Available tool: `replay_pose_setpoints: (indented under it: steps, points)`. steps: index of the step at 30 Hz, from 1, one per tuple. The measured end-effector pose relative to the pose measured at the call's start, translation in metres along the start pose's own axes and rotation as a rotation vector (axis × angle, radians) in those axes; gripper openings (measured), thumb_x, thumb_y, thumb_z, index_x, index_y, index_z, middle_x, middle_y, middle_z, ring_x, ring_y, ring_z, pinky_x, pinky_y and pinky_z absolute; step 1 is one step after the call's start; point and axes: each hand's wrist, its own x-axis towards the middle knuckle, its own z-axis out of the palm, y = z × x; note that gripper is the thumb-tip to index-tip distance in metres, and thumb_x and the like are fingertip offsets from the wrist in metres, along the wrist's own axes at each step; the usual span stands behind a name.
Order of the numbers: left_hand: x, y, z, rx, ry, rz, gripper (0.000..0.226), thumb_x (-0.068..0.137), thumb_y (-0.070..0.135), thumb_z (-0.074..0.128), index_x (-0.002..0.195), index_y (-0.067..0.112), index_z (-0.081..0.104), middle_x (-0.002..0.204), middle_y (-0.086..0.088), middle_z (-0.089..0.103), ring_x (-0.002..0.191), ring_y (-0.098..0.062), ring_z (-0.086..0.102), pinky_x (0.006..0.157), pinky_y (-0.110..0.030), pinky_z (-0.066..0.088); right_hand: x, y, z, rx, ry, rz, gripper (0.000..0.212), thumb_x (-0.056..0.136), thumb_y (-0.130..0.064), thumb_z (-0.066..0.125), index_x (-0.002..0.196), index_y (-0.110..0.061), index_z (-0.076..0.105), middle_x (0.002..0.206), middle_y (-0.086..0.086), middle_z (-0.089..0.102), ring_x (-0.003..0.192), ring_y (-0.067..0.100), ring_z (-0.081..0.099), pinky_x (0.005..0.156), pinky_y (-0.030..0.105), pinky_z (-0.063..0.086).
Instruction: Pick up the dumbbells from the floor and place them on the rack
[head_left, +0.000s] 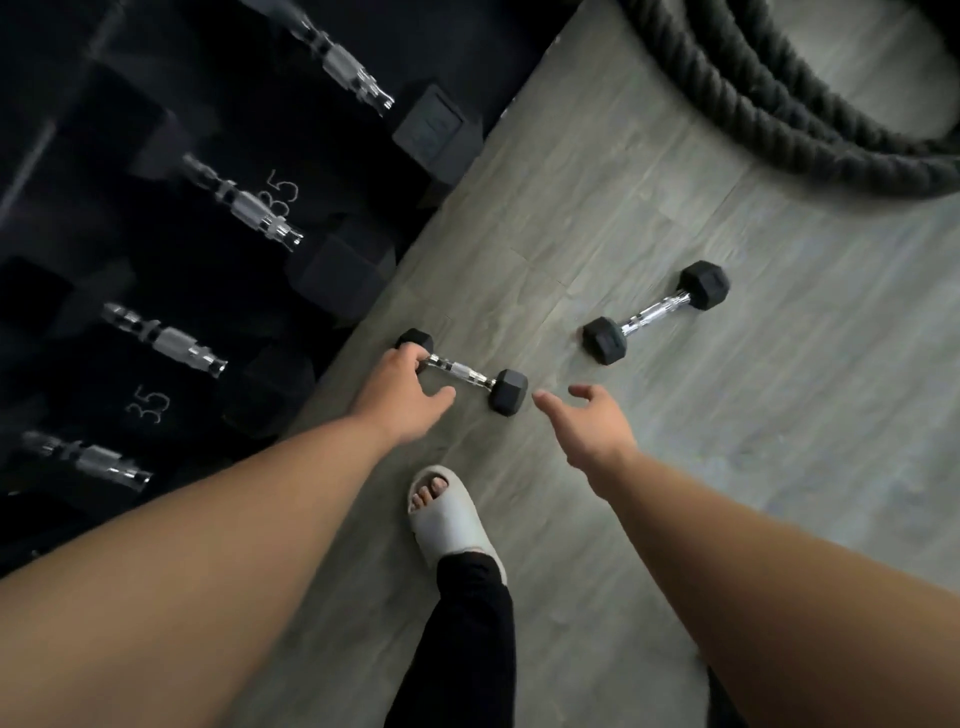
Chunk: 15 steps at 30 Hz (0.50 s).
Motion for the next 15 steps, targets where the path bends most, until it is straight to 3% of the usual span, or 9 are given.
replay_pose_setpoints:
  steps: [4,9,12,15]
  points:
    - [0.059,-0.035,0.025,-0.079,0.086,-0.112,0.068,0.08,0.042,0.079,0.136,0.015,0.05,0.138,-0.009,0.054,0.124,-0.027,0.054,0.093,-0.028,0.037,0.056,0.01,0.044,0.067,0.031,-0.006,0.079,0.078,-0.055,0.074,0.143,-0.018,0.048,0.109,0.006,0.061,0.087,0.023,0.06,0.074,0.034,0.05]
    - [0.118,-0.085,0.054,-0.137,0.103,-0.225,0.087,0.075,0.049,0.081,0.146,0.016,0.042,0.146,-0.009,0.05,0.13,-0.027,0.05,0.103,-0.034,0.039,0.117,0.023,0.086,0.027,0.056,-0.033,0.084,0.078,-0.052,0.079,0.147,-0.019,0.046,0.144,0.012,0.052,0.093,0.02,0.058,0.061,0.026,0.044]
    - [0.144,-0.101,0.076,-0.151,0.087,-0.212,0.091,0.072,0.052,0.082,0.147,0.019,0.042,0.143,-0.007,0.053,0.126,-0.027,0.054,0.094,-0.03,0.041,0.147,0.038,0.102,0.014,0.086,-0.032,0.09,0.074,-0.055,0.082,0.148,-0.021,0.045,0.144,0.011,0.05,0.096,0.021,0.059,0.066,0.028,0.05]
    - [0.169,-0.111,0.095,-0.162,0.087,-0.169,0.081,0.071,0.054,0.082,0.138,0.021,0.05,0.13,-0.003,0.062,0.115,-0.025,0.059,0.092,-0.031,0.046,0.17,0.057,0.119,0.058,0.087,0.014,0.094,0.069,-0.057,0.086,0.146,-0.019,0.046,0.131,0.008,0.061,0.094,0.024,0.066,0.071,0.037,0.058]
